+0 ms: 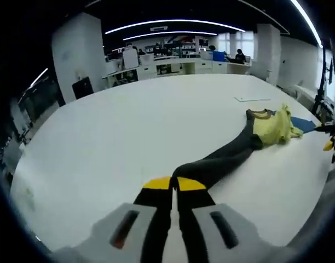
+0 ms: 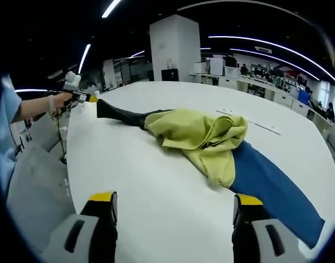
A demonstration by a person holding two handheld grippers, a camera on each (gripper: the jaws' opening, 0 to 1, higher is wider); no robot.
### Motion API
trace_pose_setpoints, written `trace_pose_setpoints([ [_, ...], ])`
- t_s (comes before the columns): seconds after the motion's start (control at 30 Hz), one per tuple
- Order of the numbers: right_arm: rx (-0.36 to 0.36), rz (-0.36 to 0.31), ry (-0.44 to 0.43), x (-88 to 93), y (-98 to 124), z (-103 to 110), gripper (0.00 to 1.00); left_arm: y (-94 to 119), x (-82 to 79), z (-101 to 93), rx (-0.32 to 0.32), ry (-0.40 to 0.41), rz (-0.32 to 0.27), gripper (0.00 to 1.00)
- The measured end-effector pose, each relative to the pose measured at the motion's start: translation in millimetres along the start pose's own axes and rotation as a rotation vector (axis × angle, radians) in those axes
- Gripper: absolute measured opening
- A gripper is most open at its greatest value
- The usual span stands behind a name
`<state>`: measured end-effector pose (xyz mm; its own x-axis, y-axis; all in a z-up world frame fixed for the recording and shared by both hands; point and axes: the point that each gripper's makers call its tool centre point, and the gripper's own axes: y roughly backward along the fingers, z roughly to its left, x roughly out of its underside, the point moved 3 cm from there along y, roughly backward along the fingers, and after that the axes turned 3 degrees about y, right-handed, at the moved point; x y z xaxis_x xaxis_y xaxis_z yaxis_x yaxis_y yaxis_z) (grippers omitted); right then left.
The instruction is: Fold the garment on the visible template until the final outline fits inside the template.
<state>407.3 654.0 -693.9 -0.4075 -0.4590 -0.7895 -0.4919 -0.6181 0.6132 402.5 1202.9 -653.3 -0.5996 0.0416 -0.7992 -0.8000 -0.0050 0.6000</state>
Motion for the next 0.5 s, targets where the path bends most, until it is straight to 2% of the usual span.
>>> trace_pose_setpoints([
  [0.37,0.008,0.007,-0.016,3.3,-0.1,-2.2,0.87,-16.4,10.1,29.2,-0.016,0.016,0.098,0.0],
  [0.43,0.01,0.012,-0.016,4.3,-0.2,-2.7,0.87,-22.1,14.2,35.9,-0.018,-0.007,0.141,0.0],
  [0.5,0.011,0.012,-0.023,5.1,-0.4,-3.3,0.87,-26.5,13.7,38.3,-0.015,-0.017,0.148,0.0],
])
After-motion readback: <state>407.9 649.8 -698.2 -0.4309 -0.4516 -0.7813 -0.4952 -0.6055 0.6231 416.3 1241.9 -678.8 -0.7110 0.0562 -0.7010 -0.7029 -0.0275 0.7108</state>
